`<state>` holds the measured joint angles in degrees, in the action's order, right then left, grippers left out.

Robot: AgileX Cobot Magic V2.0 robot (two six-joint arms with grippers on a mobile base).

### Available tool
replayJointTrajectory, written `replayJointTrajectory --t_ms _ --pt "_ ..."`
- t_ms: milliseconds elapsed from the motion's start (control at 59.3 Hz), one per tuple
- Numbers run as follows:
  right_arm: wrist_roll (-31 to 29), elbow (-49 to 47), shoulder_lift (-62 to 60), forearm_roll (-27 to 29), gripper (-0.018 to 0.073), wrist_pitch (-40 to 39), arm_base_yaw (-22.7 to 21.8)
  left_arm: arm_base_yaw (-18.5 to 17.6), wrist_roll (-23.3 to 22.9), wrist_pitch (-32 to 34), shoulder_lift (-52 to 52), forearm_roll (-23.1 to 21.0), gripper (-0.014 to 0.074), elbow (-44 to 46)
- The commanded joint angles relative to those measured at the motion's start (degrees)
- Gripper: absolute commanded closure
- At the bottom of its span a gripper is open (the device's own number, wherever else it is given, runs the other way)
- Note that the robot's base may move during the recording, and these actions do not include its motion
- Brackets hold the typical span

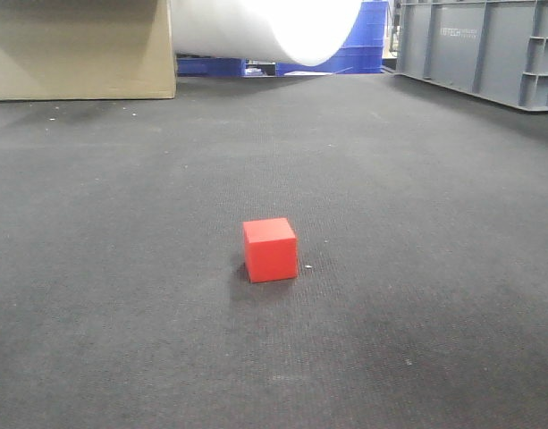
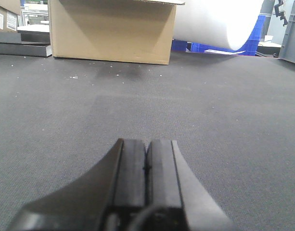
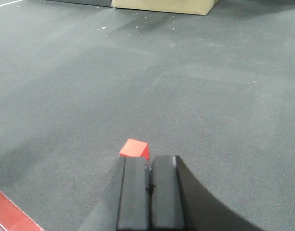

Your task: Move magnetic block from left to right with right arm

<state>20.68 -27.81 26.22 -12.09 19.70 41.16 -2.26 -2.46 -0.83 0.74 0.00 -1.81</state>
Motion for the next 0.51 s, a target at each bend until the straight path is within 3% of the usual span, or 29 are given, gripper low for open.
replayJointTrajectory --t_ms 0,337,489 --pt "-0.3 -1.5 0.1 -1.6 0.0512 -5.4 -0.1 -0.1 -0.2 5.2 0.8 0.0 0.0712 -0.6" --pt "-0.3 -1.4 0.0 -1.0 0.0512 -7.2 -0.5 -0.1 -0.2 5.2 0.8 0.0 0.0713 -0.6" --pt "-3.1 -0.9 -0.1 0.5 0.0512 -8.5 -5.8 -0.1 -0.2 5.2 0.8 0.0 0.0712 -0.6"
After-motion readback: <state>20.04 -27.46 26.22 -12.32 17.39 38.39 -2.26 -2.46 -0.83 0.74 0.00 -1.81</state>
